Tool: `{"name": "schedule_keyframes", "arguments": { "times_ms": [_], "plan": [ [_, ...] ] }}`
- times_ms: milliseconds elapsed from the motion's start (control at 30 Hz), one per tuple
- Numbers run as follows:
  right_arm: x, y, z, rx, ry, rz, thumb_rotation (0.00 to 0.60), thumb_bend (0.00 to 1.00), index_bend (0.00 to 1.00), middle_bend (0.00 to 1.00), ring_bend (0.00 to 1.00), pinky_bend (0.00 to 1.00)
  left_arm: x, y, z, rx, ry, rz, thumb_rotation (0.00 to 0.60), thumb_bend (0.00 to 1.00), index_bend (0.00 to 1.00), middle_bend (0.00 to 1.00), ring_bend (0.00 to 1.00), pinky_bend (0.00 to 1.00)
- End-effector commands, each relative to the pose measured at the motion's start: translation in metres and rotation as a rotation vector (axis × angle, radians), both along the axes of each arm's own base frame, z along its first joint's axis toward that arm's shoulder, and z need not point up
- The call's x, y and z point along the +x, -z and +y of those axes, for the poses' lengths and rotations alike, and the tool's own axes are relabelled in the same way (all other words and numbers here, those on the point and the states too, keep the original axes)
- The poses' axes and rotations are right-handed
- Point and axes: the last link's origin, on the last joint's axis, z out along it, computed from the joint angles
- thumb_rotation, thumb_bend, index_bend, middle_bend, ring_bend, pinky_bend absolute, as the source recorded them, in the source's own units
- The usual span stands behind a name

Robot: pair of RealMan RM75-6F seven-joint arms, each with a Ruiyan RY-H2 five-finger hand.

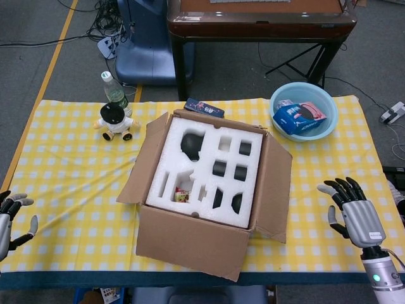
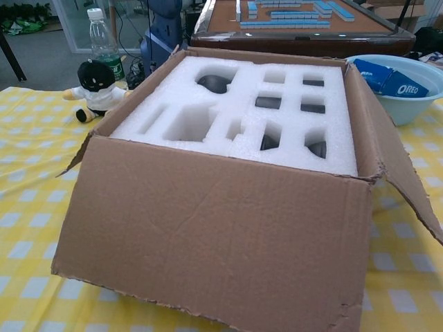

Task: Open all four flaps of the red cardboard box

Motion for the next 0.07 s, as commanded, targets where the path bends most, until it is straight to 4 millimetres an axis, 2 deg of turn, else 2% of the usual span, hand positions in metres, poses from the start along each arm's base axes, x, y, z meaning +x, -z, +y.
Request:
{"name": "schedule_keyframes", "arguments": {
  "times_ms": [33,67],
  "plan": [
    [-0.0005,-0.0022,0.0005,0.0,0.016,-0.013,0.6,0.65,0.24,0.19,0.11,0.06,0.0001,0.0006,0.0003,-0.001,0.0,0.0,0.332,0.48,0.4,0.26,0.13,0.0],
    [-0.0004,-0.0037,0.0007,-0.001,0.02,-0.008,0.6,0.65,0.24,0.19,0.11,0.06,0.0003,0.0011,0.0003,-0.002,0.001,0.0,0.331,0.48,0.4,0.26,0.13,0.0]
  ]
}}
